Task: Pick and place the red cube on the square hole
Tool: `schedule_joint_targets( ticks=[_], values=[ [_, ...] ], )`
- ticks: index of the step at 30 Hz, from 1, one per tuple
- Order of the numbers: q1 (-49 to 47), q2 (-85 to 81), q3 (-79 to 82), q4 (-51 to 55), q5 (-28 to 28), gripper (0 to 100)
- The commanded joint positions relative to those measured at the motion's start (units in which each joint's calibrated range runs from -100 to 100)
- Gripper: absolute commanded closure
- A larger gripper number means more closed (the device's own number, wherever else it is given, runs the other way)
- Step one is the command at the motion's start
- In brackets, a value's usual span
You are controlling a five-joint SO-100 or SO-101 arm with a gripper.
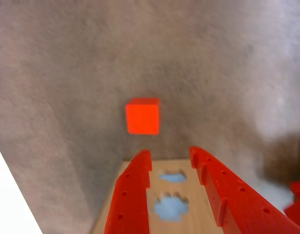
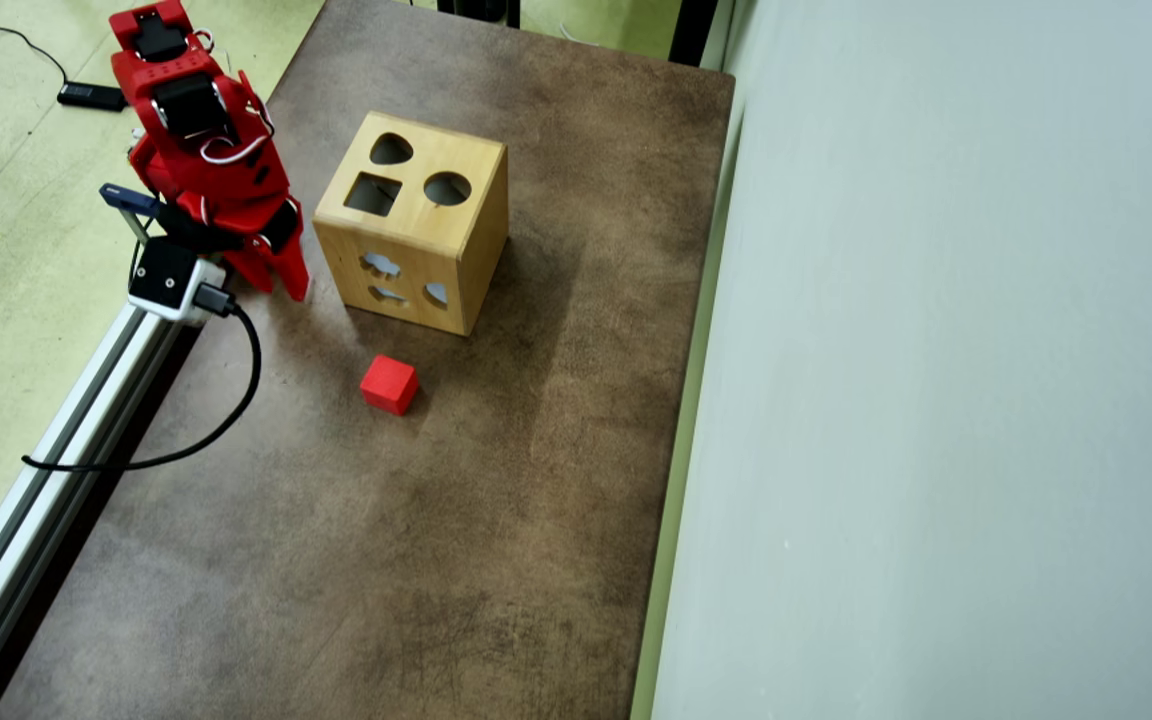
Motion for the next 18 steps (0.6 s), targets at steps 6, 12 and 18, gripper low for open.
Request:
schedule_joint_targets(
  ticks=[6, 12, 18],
  values=[
    [-6.43, 3.95, -1.25, -3.74, 2.34, 87],
    [-6.73, 3.53, -1.07, -2.85, 1.90, 87],
    [-6.87, 3.78, -1.07, -2.93, 2.05, 87]
  ],
)
